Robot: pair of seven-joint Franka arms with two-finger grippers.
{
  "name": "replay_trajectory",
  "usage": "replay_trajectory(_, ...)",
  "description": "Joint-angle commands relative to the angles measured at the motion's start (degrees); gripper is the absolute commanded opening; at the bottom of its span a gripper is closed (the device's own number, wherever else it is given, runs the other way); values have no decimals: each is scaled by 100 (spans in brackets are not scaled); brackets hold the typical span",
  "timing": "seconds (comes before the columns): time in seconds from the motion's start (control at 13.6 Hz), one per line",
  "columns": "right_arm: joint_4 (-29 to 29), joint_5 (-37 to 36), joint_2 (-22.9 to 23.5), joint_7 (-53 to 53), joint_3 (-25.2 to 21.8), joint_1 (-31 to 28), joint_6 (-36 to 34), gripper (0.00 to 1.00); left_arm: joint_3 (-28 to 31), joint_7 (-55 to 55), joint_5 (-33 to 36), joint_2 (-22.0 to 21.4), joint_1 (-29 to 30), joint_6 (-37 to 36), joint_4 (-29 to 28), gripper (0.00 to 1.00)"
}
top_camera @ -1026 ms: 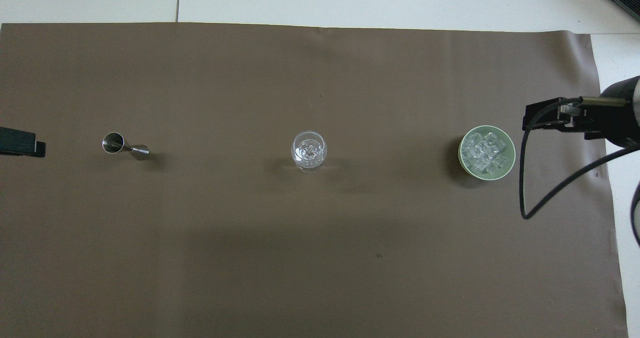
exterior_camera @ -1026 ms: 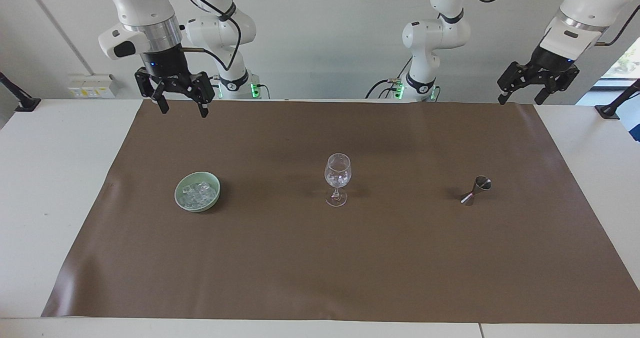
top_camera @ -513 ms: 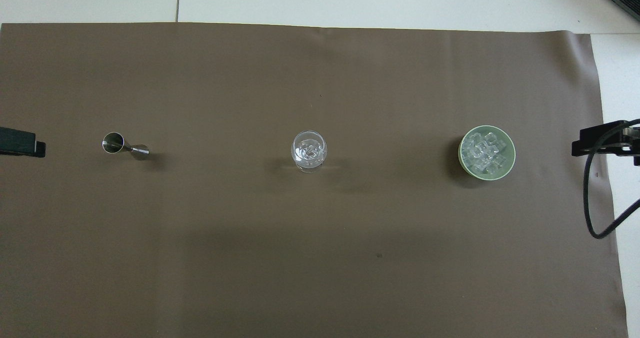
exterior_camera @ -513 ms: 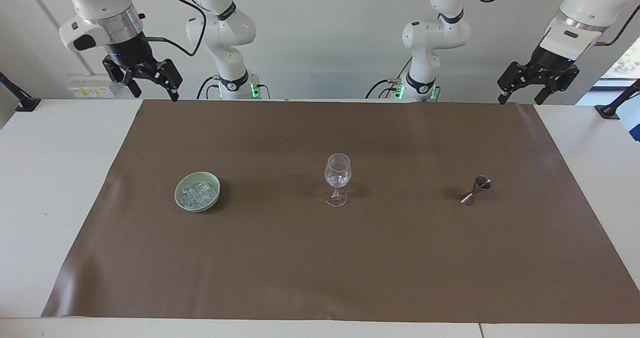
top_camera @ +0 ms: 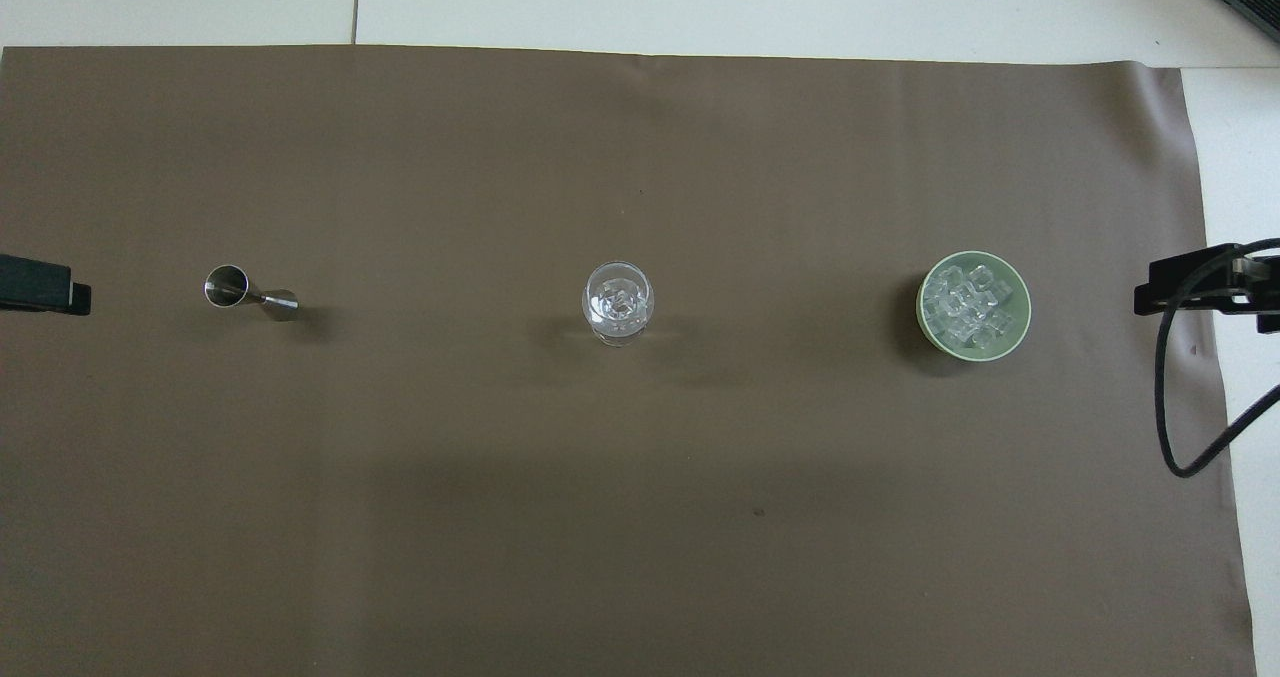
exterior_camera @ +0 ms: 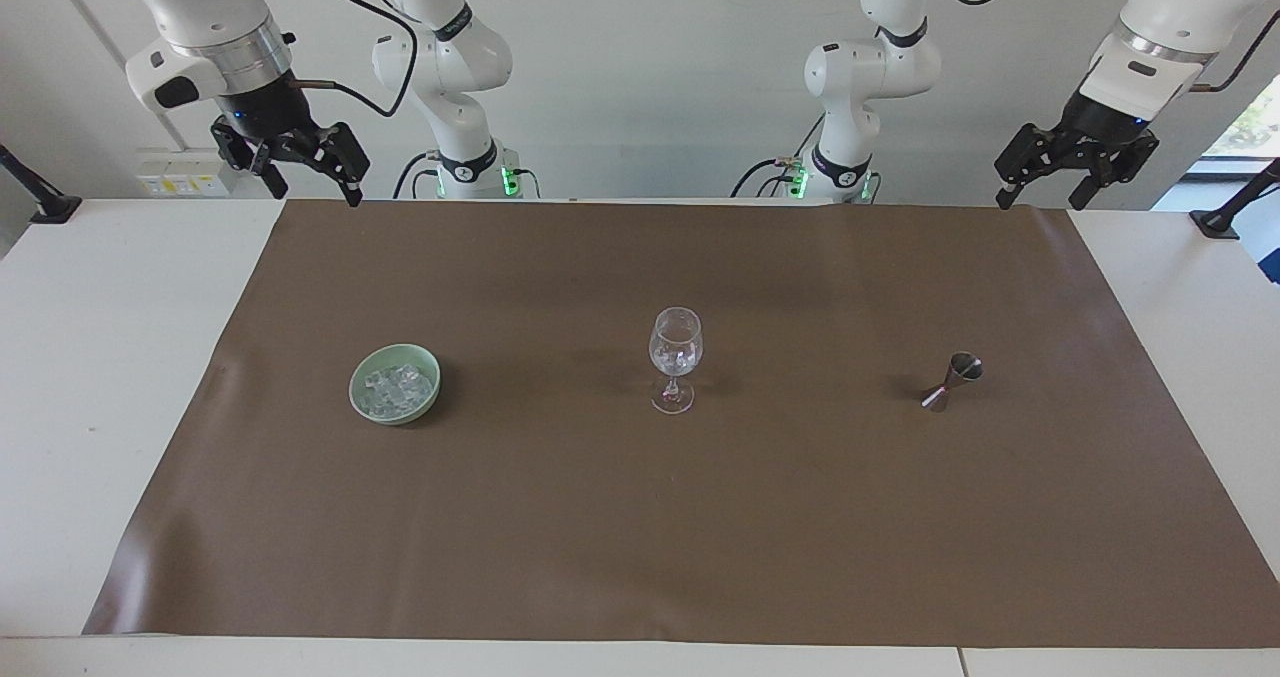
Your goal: Pour wine and add ice with both arms
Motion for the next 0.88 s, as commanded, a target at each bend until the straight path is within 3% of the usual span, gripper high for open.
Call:
replay_trajectory(0.0,-191,-5,-131,-82,18,-5,131,100,-77,3,-77,-63,-30,-106,0,100)
replay_trajectory(0.59,-164,-5,-105,-91,36,-49,78,100,-24,38,-68,279,5,-712,623,100)
replay_trajectory(0.81,-156,4,-105,-91,36,-49,52,100,72,47,-7,306,-241,-774,642,100)
